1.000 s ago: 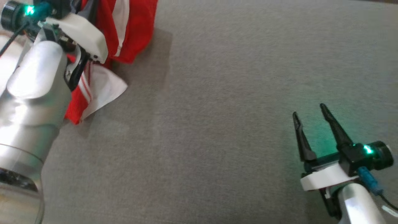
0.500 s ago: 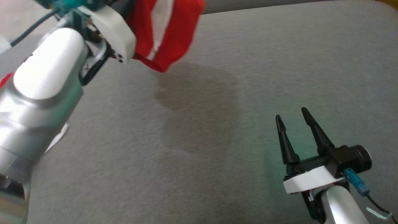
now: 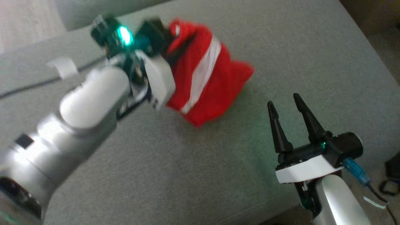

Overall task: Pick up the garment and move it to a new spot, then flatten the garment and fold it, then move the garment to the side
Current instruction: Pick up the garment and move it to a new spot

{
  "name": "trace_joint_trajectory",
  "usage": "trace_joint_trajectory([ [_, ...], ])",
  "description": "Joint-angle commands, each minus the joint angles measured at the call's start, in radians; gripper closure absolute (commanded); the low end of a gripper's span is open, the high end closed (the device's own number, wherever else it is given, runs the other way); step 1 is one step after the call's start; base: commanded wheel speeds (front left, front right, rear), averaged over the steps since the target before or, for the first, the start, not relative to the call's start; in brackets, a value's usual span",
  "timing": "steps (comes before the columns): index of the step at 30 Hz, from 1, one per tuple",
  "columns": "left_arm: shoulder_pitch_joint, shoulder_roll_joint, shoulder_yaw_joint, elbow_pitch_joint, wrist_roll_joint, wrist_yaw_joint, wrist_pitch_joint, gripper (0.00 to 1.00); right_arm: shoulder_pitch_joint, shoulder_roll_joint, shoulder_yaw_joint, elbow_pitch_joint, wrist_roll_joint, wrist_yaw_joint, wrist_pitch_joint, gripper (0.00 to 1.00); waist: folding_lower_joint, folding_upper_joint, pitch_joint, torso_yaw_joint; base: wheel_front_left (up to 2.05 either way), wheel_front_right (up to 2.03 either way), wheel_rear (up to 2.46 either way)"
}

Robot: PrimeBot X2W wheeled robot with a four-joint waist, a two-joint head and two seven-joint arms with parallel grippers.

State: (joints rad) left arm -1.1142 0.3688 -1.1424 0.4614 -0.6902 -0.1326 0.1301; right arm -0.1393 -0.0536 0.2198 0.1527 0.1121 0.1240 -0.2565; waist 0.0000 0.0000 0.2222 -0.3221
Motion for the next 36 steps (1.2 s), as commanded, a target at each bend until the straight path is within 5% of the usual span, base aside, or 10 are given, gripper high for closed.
trace_joint_trajectory([
  [1,0.007,0.023,0.004,0.023,-0.015,0.002,0.006,1.0,-0.039,0.003,0.029,-0.037,0.014,0.007,-0.005,0.0,0.0,0.0,0.047,-0.035,0.0,0.0,0.0],
  [10,0.103,-0.005,-0.058,0.218,-0.022,0.004,-0.079,0.98,-0.055,0.003,0.049,-0.043,0.034,0.007,-0.005,0.0,0.0,0.0,0.095,-0.041,0.0,0.0,0.0],
  [12,0.112,-0.028,-0.052,0.254,-0.021,0.015,-0.123,0.72,-0.053,0.003,0.046,-0.042,0.033,0.007,-0.005,0.0,0.0,0.0,0.094,-0.024,0.0,0.0,0.0],
  [13,0.116,-0.041,-0.049,0.27,-0.019,0.022,-0.146,0.27,-0.051,0.003,0.044,-0.041,0.033,0.007,-0.005,0.0,0.0,0.0,0.09,-0.014,0.0,0.0,0.0],
  [14,0.121,-0.053,-0.048,0.284,-0.018,0.028,-0.166,0.0,-0.048,0.003,0.043,-0.039,0.032,0.007,-0.005,0.0,0.0,0.0,0.083,-0.002,0.0,0.0,0.0],
  [26,0.308,-0.154,0.123,0.354,-0.098,0.219,-0.389,0.0,0.016,0.003,0.01,-0.001,-0.007,0.007,-0.005,0.0,0.0,0.0,-0.078,0.163,0.0,0.0,0.0],
  [36,0.695,-0.148,0.506,-0.051,0.11,0.377,-0.392,0.0,0.103,0.003,-0.052,0.024,-0.023,0.007,-0.005,0.0,0.0,0.0,-0.213,0.301,0.0,0.0,0.0],
])
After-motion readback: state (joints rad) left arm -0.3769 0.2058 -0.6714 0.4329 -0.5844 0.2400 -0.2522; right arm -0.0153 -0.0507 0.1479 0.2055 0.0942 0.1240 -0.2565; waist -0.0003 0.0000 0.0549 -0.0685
